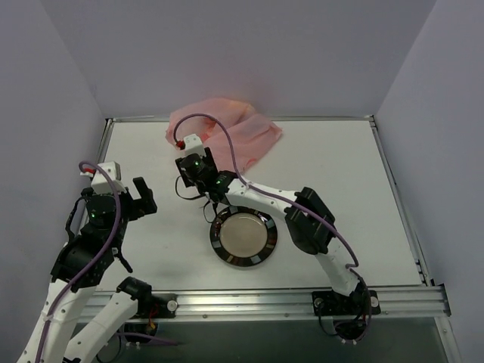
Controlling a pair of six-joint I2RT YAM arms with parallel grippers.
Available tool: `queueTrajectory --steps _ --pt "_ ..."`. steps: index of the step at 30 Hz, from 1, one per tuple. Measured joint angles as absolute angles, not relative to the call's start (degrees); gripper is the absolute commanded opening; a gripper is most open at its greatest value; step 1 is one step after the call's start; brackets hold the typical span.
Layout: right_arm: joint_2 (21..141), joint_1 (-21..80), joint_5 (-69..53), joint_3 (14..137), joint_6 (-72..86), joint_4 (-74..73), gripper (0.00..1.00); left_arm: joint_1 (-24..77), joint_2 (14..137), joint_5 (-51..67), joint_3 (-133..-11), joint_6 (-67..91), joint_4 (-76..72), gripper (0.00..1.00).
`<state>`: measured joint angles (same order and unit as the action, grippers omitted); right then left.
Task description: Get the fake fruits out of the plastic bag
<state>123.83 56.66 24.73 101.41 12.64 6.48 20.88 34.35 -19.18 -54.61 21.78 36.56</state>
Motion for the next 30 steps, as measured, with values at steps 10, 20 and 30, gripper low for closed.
queueTrajectory --steps 10,20,30 --pt "135.44 57.52 23.64 112.73 -1.87 2.13 0.76 21.06 33.12 -23.07 -54.61 21.69 37.26 0.94" --pt "140.03 56.93 26.41 117.16 -9.32 2.72 0.05 20.58 34.13 -23.07 -54.61 21.69 37.21 0.94" --pt "125.25 56.31 27.07 89.84 -7.88 12.82 0.00 18.17 38.33 -17.89 -54.61 22.17 35.90 0.94"
